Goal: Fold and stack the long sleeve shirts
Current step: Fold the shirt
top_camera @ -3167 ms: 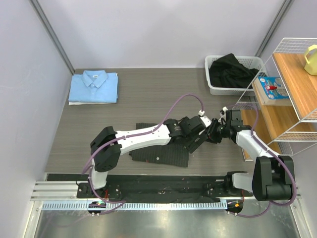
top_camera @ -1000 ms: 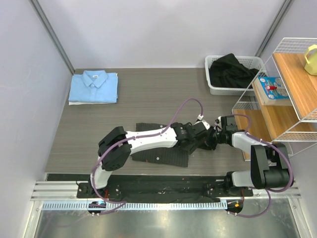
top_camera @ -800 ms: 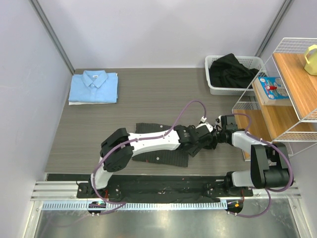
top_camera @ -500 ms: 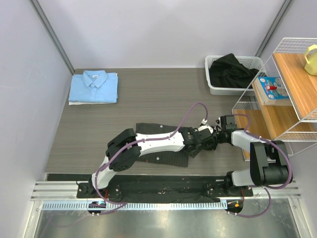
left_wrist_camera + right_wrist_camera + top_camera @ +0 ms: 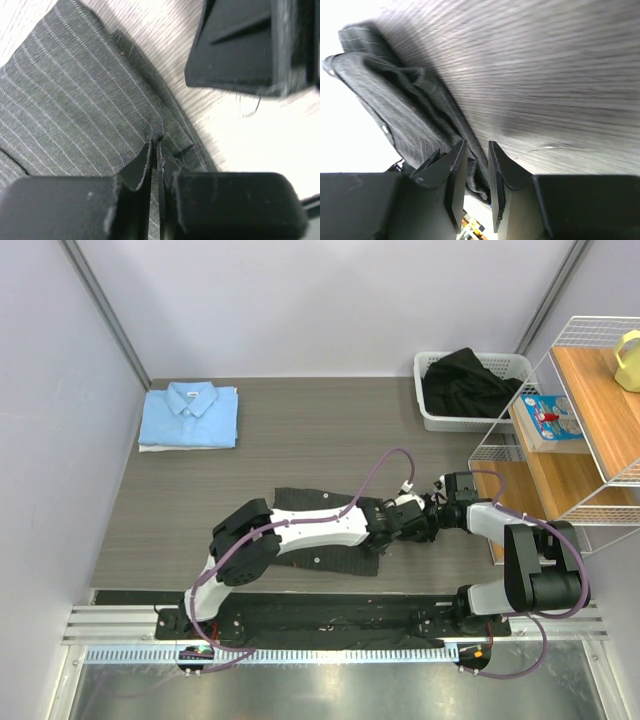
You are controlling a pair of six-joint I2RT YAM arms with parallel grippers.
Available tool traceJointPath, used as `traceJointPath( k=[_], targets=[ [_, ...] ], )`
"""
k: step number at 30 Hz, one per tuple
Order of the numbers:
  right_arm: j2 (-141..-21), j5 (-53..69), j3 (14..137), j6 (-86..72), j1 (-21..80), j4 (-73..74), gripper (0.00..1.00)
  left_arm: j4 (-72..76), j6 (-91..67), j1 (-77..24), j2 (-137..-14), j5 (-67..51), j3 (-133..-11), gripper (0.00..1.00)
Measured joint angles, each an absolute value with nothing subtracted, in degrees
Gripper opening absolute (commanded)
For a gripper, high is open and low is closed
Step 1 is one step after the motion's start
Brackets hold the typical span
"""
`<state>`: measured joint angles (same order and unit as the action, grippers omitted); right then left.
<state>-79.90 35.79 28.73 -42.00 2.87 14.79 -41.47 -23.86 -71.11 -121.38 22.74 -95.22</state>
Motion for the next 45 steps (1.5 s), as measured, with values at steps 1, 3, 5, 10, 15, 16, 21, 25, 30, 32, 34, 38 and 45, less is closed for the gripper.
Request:
traceJointPath(
  k=[1, 3, 5, 10, 15, 16, 21, 25, 30, 32, 34, 38, 45],
  targets=[
    [-79.88, 36.25, 28.73, -42.02, 2.87, 14.41, 0.31, -41.39, -23.86, -70.83, -120.70, 22.41, -94.56, 0.02],
    [-79.81, 37.52, 28.53, -42.19, 2.87, 13.17, 0.30, -41.36, -23.88, -70.46, -119.48, 21.67, -93.67, 0.01],
    [-79.48, 38.89, 27.94, -42.37, 2.94, 11.57, 0.30, -41.12, -23.86, -70.02, -118.06, 20.97, -92.77, 0.01],
    [-78.98, 41.25, 26.85, -43.68, 4.58, 8.56, 0.29, -40.12, -23.92, -69.38, -115.70, 20.08, -91.09, 0.01],
    [-79.50, 42.65, 26.65, -44.99, 7.49, 6.00, 0.27, -39.94, -24.12, -69.21, -114.74, 19.86, -90.85, 0.01],
    [-79.88, 42.81, 26.65, -45.25, 8.01, 5.58, 0.27, -39.97, -24.16, -69.19, -114.74, 19.84, -90.85, 0.01],
    [-82.48, 43.03, 26.65, -45.87, 10.09, 4.60, 0.27, -39.90, -24.32, -69.10, -114.74, 19.79, -90.85, 0.01],
    [-84.62, 42.92, 26.74, -45.80, 10.61, 5.08, 0.28, -39.90, -24.75, -68.97, -114.72, 19.79, -90.85, 0.01],
    [-85.01, 42.50, 26.83, -45.36, 11.00, 6.07, 0.28, -39.86, -25.08, -68.90, -114.72, 19.79, -90.85, 0.01],
    [-85.01, 42.37, 26.83, -45.36, 11.31, 6.04, 0.28, -39.79, -25.10, -68.90, -114.72, 19.79, -90.85, 0.01],
    [-85.01, 42.30, 26.83, -45.36, 11.68, 6.02, 0.28, -39.68, -25.10, -68.90, -114.72, 19.79, -90.83, 0.01],
    [-85.36, 42.26, 26.94, -45.39, 12.43, 6.00, 0.27, -39.53, -25.15, -68.86, -114.69, 19.79, -90.70, 0.01],
    [-89.10, 42.83, 29.45, -44.31, 12.78, 6.61, 0.01, -38.85, -25.52, -68.73, -114.43, 19.86, -89.58, 0.02]
  ],
)
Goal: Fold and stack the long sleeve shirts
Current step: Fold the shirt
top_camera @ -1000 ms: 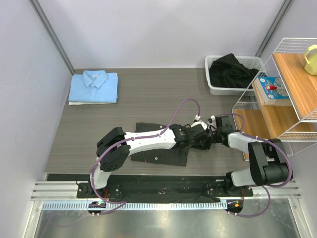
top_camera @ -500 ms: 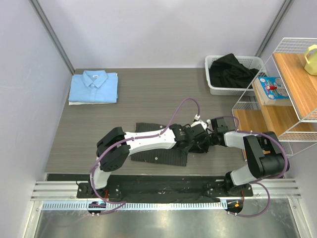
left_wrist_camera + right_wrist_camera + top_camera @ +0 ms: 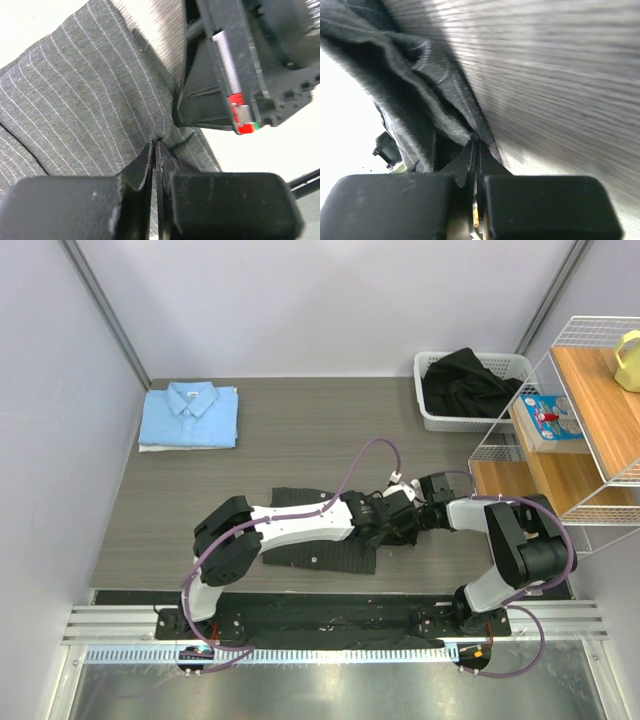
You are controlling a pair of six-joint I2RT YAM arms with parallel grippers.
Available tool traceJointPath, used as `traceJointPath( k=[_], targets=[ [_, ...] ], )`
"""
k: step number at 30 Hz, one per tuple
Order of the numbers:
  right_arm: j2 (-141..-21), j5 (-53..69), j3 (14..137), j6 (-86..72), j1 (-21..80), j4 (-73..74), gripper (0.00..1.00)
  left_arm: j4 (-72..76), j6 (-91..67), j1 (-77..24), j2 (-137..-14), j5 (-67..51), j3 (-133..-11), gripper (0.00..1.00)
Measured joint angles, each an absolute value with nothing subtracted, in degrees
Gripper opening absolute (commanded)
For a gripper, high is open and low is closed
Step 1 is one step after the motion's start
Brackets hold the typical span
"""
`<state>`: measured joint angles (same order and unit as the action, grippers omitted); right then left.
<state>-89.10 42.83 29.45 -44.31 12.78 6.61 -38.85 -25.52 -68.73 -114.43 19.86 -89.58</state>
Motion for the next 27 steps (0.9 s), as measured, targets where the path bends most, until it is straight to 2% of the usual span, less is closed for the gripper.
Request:
traceJointPath(
  k=[5, 6, 7, 8, 12, 13, 15, 18, 21, 27],
  targets=[
    [-88.71, 42.89, 31.53, -41.71, 12.80, 9.28, 0.01, -38.24, -26.46, -67.61, -113.45, 19.86, -87.74, 0.07],
    [-88.29, 42.89, 31.97, -40.62, 12.78, 10.22, 0.01, -38.04, -26.61, -67.29, -113.10, 19.92, -87.26, 0.10],
    [-87.79, 42.89, 32.60, -39.64, 12.73, 11.62, 0.01, -37.89, -26.70, -66.94, -112.64, 19.97, -86.72, 0.23],
    [-87.42, 42.87, 33.32, -38.35, 12.64, 13.10, 0.01, -37.85, -26.81, -66.59, -112.09, 20.01, -86.26, 0.28],
    [-87.68, 41.63, 36.73, -33.01, 12.62, 18.39, 0.01, -36.64, -27.49, -64.31, -108.51, 19.68, -84.14, 0.39],
    [-88.36, 41.06, 37.32, -31.99, 12.62, 19.20, 0.01, -36.42, -27.66, -63.42, -107.28, 19.53, -83.74, 0.44],
    [-90.96, 39.66, 38.85, -29.93, 12.62, 20.73, 0.01, -36.10, -27.73, -61.30, -104.77, 19.03, -83.07, 0.47],
    [-96.92, 39.35, 42.54, -27.42, 12.56, 24.27, 0.01, -35.73, -27.75, -56.80, -99.39, 16.91, -81.47, 0.48],
    [-100.29, 40.03, 46.11, -25.45, 12.36, 27.64, 0.01, -34.74, -27.31, -49.84, -92.49, 12.08, -77.14, 0.42],
    [-104.49, 39.90, 51.68, -22.04, 12.40, 32.10, 0.01, -32.86, -23.62, -23.92, -79.50, -6.39, -60.88, 0.31]
  ],
)
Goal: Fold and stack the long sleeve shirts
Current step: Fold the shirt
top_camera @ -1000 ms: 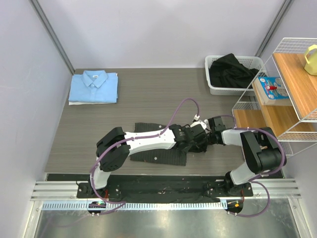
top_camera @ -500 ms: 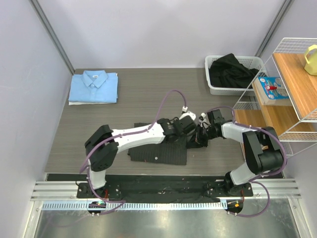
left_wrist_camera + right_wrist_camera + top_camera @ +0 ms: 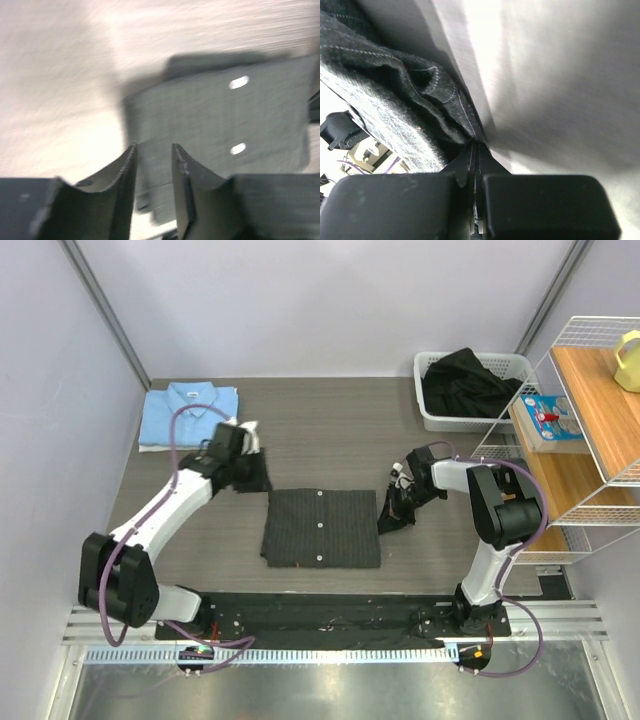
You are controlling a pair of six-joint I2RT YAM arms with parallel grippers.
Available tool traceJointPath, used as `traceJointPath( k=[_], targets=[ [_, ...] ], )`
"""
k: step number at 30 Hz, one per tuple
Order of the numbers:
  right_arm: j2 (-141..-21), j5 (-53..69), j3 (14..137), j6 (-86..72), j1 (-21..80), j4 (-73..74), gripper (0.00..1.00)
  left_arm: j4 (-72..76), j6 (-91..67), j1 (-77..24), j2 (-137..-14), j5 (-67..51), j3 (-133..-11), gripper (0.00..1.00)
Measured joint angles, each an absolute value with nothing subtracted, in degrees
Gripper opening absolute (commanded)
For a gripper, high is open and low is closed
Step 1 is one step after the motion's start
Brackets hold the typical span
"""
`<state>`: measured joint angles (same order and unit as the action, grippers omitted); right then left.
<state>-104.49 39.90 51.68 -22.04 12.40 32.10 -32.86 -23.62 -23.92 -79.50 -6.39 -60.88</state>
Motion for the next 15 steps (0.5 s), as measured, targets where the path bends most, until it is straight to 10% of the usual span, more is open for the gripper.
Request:
traceJointPath(
  k=[15],
  targets=[
    [-109.86, 35.62, 62.46, -19.59, 12.53, 33.54, 0.01, -30.46, -26.92, -7.05, -75.66, -31.16, -39.59, 0.58]
  ],
)
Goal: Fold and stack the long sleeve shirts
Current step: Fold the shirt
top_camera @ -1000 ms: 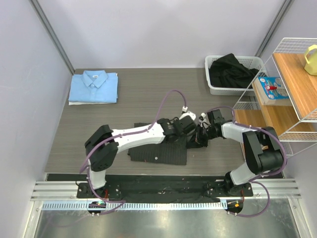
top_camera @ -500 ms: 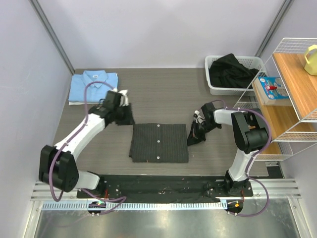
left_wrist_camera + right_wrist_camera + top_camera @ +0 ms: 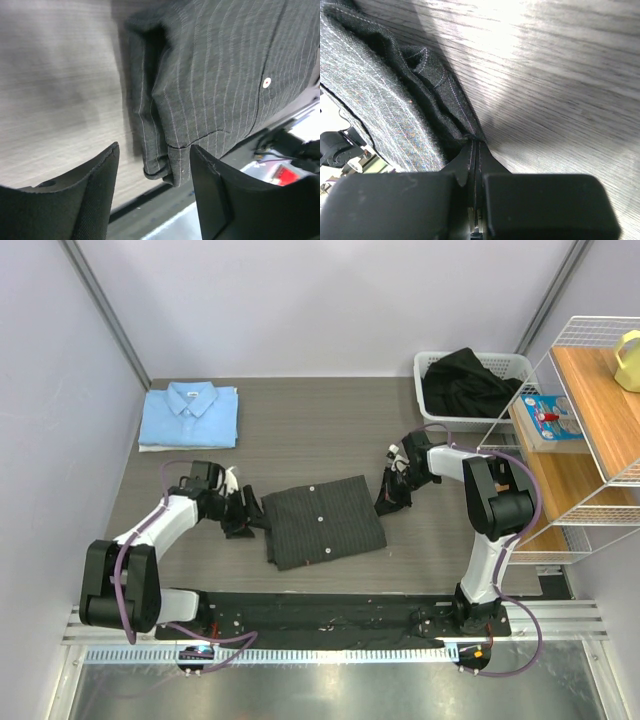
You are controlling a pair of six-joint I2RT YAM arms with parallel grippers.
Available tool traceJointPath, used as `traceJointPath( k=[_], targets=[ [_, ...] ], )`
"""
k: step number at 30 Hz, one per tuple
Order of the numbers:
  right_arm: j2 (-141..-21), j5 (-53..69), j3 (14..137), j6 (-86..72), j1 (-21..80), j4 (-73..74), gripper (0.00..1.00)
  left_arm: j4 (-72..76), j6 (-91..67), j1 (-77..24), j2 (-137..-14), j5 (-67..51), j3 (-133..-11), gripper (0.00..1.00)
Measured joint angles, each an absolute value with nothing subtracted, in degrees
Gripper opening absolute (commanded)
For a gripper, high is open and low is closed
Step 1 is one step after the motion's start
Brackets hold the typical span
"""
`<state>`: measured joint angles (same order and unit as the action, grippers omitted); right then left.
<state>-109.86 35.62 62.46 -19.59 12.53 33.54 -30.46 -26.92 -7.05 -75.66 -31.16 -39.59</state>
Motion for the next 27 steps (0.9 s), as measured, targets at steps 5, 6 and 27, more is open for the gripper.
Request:
traceJointPath(
  k=[5, 6, 27],
  targets=[
    [-109.75, 35.38, 62.46, -19.77, 12.53, 33.56, 0.01, -28.58, -33.04, -9.04, -75.68, -31.79, -36.97, 0.56],
    [-109.65, 35.20, 62.43, -19.84, 12.56, 33.56, 0.01, -28.12, -34.30, -10.15, -75.68, -31.83, -36.93, 0.56],
    [-108.64, 33.21, 62.08, -20.93, 12.58, 33.06, 0.01, -32.42, -43.03, -19.53, -74.04, -20.10, -42.54, 0.74]
  ],
)
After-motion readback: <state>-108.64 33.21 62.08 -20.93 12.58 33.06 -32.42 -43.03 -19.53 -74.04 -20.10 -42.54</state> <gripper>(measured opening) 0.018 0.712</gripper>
